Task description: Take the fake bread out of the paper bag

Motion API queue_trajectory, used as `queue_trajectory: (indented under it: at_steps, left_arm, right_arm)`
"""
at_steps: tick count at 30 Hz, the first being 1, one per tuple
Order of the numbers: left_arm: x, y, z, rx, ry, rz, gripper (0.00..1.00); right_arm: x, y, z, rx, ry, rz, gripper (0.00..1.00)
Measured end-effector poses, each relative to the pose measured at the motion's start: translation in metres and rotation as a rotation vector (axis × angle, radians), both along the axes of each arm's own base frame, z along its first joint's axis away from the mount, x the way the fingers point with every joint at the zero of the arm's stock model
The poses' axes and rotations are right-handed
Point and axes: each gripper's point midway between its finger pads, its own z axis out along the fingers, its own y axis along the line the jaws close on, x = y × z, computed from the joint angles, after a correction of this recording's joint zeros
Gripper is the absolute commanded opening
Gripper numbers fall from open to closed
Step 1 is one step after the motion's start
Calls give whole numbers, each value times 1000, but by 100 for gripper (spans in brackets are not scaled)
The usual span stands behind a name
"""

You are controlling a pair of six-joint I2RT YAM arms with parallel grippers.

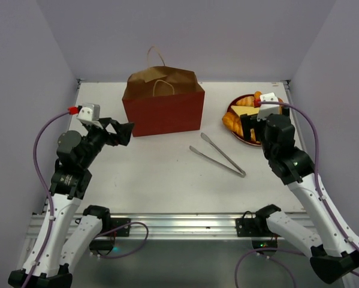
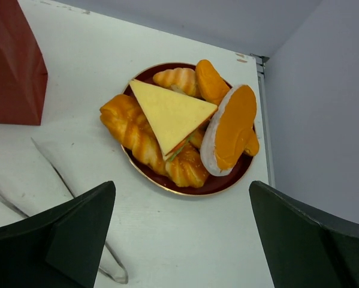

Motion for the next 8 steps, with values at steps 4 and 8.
queue_trajectory:
  at_steps: [4,8]
  left_arm:
    - [-2,1,-5,-2,16,4,99]
    - [-6,1,-5,-14,21,8,99]
  right_arm:
    - [-6,-9,5,11,-28,-35,99]
    - [-11,-14,12,24,-57,-43,99]
